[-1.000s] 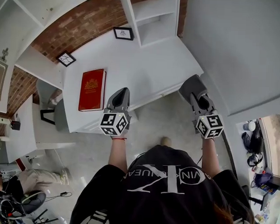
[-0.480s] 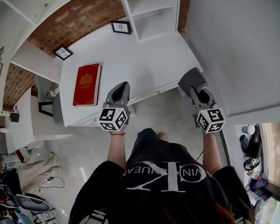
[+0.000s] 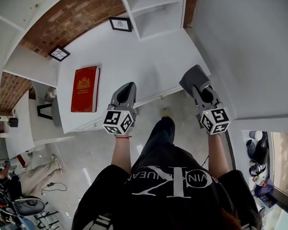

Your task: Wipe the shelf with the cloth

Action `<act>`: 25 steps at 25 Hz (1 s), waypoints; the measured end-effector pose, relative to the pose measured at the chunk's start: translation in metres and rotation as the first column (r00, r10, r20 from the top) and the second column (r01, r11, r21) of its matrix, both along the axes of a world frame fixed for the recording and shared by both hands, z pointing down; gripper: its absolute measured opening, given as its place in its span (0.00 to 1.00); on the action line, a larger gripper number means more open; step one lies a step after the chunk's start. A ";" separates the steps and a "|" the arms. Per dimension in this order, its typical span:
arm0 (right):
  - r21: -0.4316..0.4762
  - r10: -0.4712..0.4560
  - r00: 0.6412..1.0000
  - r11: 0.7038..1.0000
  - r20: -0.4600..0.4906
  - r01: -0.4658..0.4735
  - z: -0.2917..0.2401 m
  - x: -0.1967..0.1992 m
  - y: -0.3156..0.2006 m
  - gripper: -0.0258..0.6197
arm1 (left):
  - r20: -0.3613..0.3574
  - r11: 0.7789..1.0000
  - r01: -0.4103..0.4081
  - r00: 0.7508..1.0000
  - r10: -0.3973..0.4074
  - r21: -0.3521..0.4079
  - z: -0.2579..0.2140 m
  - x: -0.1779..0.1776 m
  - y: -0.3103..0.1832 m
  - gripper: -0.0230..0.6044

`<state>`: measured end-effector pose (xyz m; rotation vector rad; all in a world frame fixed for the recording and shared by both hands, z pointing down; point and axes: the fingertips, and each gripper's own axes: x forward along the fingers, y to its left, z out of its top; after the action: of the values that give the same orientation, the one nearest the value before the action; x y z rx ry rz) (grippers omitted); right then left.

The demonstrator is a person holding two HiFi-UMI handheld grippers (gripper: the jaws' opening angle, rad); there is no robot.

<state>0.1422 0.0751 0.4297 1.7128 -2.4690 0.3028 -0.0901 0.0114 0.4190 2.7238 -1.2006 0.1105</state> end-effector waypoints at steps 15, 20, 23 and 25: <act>-0.086 -0.101 0.995 0.991 -0.013 0.099 0.016 0.011 -0.121 0.11 | -0.031 0.998 0.036 0.999 -0.038 -0.055 0.020 0.042 -0.110 0.05; -0.111 -0.148 0.989 0.983 -0.019 0.145 0.020 0.008 -0.152 0.11 | -0.032 0.996 0.064 0.997 -0.066 -0.056 0.023 0.042 -0.139 0.05; -0.123 -0.179 0.983 0.977 -0.029 0.174 0.023 0.004 -0.172 0.11 | -0.035 0.995 0.080 0.996 -0.082 -0.062 0.028 0.042 -0.156 0.05; -0.132 -0.204 0.978 0.971 -0.039 0.198 0.024 0.000 -0.185 0.11 | -0.036 0.994 0.090 0.995 -0.093 -0.067 0.031 0.041 -0.166 0.05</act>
<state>0.1423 -0.1099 0.4535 1.3902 -2.4990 0.3793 -0.0492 -0.1545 0.4501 2.5981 -1.2850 0.0834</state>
